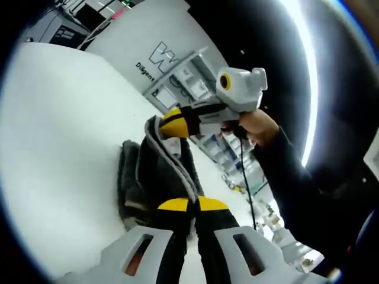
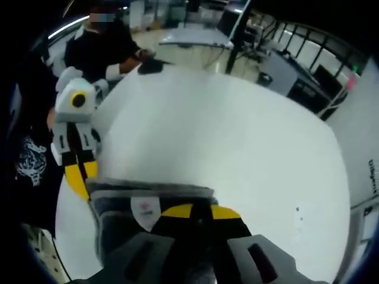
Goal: Open the folded towel by lifting each exposed corner and separating the folded layers until the towel lies flat within the target outline without major curled edges
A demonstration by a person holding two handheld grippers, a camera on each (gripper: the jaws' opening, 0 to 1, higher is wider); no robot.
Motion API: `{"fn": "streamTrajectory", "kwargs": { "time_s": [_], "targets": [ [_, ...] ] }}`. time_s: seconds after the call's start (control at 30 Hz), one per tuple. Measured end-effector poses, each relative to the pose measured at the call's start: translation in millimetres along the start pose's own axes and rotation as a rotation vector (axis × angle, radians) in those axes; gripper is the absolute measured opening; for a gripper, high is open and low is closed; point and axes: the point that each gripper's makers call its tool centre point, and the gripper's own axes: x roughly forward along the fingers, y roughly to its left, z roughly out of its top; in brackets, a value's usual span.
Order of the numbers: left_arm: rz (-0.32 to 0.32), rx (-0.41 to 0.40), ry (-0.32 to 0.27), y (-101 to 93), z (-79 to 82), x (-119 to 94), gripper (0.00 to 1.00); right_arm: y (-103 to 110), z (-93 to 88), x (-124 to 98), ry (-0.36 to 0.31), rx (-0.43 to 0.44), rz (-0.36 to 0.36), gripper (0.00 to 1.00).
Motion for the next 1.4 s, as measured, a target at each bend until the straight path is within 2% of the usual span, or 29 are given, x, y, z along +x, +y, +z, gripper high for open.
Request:
{"fn": "streamTrajectory", "kwargs": {
  "time_s": [0.37, 0.6, 0.93, 1.4],
  "targets": [
    [0.003, 0.009, -0.001, -3.6, -1.2, 0, 0.01, 1, 0.4, -6, -0.005, -0.003, -0.01, 0.04],
    [-0.007, 0.013, -0.004, -9.4, -0.4, 0, 0.01, 4, 4.7, -18, -0.038, -0.021, -0.024, 0.04],
    [-0.013, 0.018, -0.007, -15.9, -1.2, -2, 0.01, 13, 4.0, -24, -0.065, -0.022, -0.035, 0.04],
    [-0.035, 0.05, 0.002, -32.9, -2.8, 2, 0.01, 12, 3.9, -40, -0.106, -0.029, -0.056, 0.04]
  ]
}}
